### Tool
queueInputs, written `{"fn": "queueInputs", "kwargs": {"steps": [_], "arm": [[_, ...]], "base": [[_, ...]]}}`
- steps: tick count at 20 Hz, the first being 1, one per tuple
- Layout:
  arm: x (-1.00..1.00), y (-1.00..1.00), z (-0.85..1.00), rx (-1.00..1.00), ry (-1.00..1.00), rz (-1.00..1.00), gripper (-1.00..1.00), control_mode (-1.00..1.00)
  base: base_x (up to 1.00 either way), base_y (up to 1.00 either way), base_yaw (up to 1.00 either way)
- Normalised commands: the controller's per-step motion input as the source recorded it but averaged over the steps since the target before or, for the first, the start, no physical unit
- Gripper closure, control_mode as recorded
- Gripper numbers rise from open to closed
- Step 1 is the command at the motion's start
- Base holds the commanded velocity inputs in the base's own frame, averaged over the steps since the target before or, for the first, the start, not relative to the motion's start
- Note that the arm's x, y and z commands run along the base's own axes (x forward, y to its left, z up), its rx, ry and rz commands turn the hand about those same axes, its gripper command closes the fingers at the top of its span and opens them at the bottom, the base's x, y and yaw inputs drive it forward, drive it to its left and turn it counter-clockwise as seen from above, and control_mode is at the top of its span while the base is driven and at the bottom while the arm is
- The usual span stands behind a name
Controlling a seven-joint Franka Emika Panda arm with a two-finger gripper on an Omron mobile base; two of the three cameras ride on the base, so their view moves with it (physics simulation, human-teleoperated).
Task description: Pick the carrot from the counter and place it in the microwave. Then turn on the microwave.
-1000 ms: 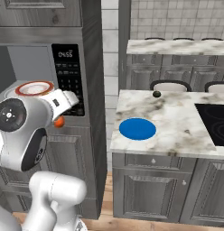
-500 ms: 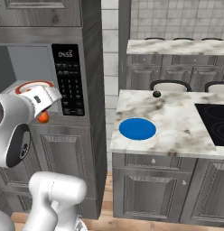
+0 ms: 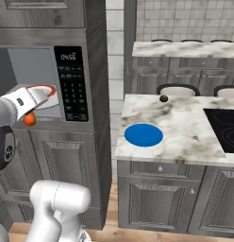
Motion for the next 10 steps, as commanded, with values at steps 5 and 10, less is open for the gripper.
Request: {"fn": "queueInputs", "kwargs": {"steps": [5, 10], "arm": [[0.08, 0.3, 0.09, 0.02, 0.0, 0.02, 1.0, -1.0], [0.1, 0.24, 0.04, 0.03, 0.0, 0.02, 1.0, -1.0]], "base": [[0.0, 0.0, 0.0], [0.0, 0.0, 0.0]]}}
